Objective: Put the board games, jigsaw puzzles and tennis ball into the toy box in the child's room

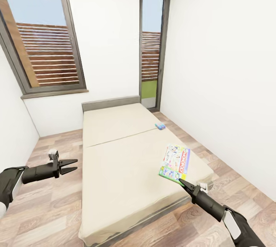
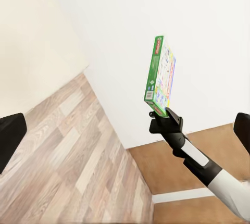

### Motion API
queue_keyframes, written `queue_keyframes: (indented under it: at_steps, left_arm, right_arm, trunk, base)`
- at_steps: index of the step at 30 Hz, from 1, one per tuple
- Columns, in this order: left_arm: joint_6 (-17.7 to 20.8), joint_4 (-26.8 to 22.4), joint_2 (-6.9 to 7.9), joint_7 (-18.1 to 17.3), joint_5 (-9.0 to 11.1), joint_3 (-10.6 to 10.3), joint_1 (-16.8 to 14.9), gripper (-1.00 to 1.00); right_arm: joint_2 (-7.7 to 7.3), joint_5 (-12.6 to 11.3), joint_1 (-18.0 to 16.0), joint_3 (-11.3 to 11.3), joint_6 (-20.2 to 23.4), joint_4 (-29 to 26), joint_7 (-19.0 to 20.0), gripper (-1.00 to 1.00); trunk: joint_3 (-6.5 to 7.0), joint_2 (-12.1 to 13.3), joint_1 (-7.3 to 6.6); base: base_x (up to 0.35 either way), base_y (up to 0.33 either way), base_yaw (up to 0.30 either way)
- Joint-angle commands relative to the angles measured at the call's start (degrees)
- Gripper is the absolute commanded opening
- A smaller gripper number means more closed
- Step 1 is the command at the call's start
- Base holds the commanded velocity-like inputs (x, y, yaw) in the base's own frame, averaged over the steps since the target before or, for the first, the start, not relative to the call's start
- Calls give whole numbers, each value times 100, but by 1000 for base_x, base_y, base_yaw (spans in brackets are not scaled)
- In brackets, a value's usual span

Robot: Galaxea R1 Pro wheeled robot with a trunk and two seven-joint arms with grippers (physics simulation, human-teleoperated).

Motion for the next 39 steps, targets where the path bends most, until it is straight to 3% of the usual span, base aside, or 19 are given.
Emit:
queue_keyframes:
  at_steps: [1, 39]
  left_arm:
    - [60, -4, 0, -34, -27, 8, -2, 100]
    - [51, -5, -1, -34, -27, -1, -1, 100]
  right_arm:
    - [0, -30, -5, -9, 47, 4, 9, -100]
    - [9, -30, -3, -11, 39, 15, -7, -100]
  trunk:
    - [16, 37, -22]
    - [879, 1561, -857]
  base:
    - [0, 0, -253]
    - [0, 0, -253]
